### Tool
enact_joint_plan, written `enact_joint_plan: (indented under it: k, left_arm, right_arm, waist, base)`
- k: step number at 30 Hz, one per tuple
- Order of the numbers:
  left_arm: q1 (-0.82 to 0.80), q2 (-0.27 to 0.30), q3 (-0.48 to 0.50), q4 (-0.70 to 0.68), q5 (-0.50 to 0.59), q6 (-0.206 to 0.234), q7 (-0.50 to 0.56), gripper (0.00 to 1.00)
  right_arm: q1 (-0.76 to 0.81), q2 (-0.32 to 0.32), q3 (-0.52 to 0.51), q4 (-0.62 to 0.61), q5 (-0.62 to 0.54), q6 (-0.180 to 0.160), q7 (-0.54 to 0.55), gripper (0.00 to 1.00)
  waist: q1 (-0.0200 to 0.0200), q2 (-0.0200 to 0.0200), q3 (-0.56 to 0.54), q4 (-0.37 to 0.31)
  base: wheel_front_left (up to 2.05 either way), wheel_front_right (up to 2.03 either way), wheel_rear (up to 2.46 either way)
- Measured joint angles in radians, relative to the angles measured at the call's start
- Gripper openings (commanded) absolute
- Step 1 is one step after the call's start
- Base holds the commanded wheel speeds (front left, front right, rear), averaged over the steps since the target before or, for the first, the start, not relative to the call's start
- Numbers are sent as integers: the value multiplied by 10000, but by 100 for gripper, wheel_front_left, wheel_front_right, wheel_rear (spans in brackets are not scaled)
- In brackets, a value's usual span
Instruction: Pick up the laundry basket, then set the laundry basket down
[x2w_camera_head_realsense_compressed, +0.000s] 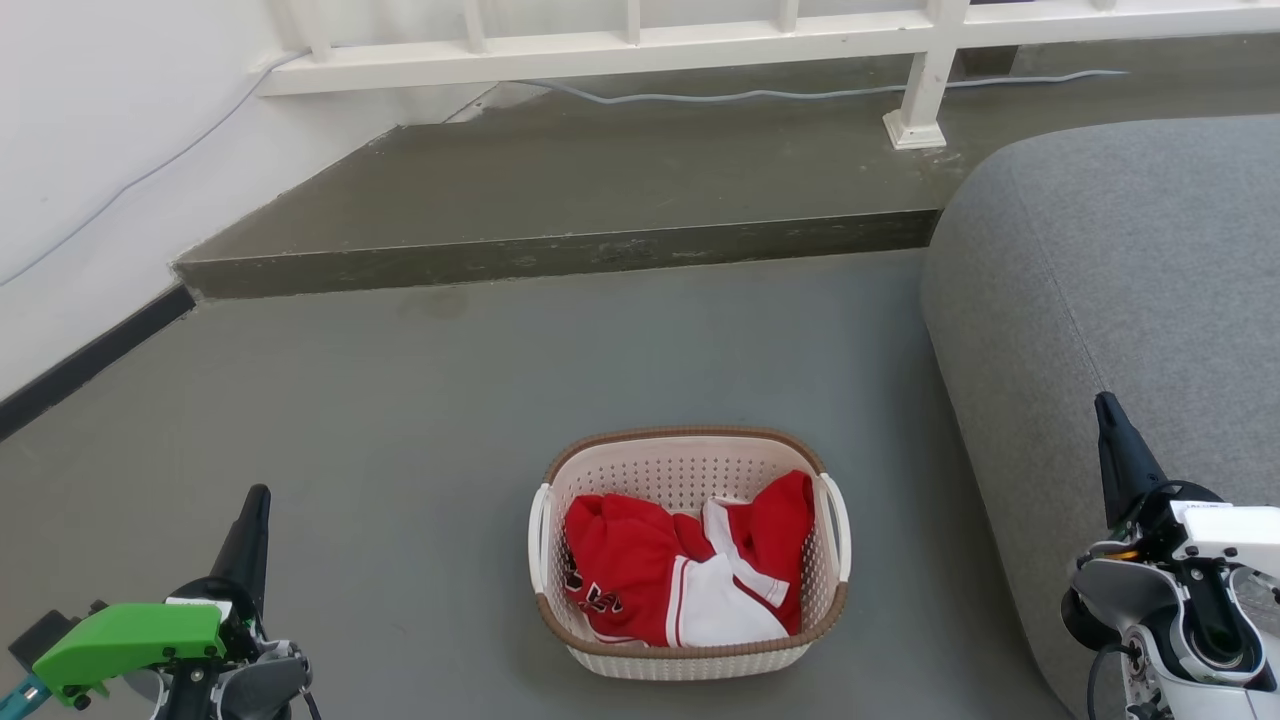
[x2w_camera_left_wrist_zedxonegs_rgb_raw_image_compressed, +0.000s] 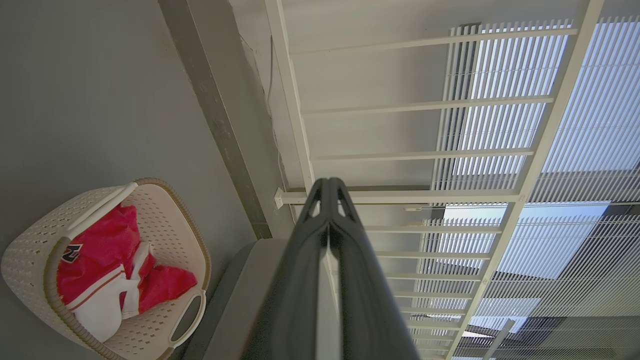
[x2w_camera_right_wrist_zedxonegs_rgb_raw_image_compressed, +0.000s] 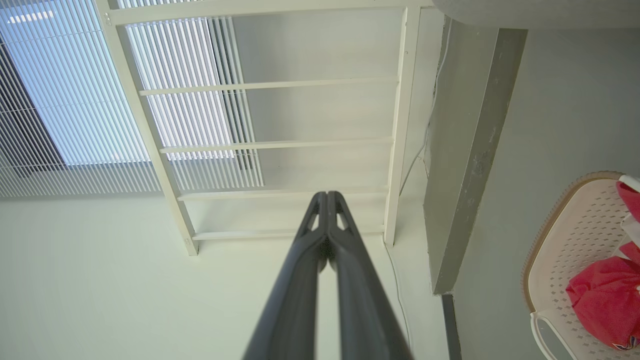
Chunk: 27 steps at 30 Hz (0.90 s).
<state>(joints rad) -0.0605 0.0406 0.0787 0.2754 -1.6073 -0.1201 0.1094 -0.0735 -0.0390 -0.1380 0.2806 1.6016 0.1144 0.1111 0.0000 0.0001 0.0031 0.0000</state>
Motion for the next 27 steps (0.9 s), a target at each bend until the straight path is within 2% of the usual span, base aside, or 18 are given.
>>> enact_joint_plan:
  k: [4, 5, 6, 7, 27]
  left_arm:
    - [0, 0, 0, 0, 0, 0, 0, 0]
    - [22, -10, -10, 63, 0, 6, 0, 100]
    - [81, -38, -25, 171, 0, 15, 0, 0]
    - [138, -86, -42, 305, 0, 17, 0, 100]
    - [299, -201, -353, 104, 71, 19, -460, 100]
  right_arm:
    - [0, 0, 0, 0, 0, 0, 0, 0]
    - [16, 15, 2, 63, -2, -10, 0, 100]
    - [62, 61, 2, 178, -2, -13, 0, 0]
    - [150, 119, 12, 286, -2, -13, 0, 100]
    - [395, 209, 224, -31, -25, -15, -240, 100]
  waist:
    - [0, 0, 0, 0]
    - [0, 0, 0, 0]
    - [0, 0, 0, 0]
    - [0, 0, 0, 0]
    - [0, 0, 65, 35]
  base:
    - [0, 0, 0]
    - [0, 0, 0]
    - [0, 0, 0]
    - [0, 0, 0]
    - [0, 0, 0]
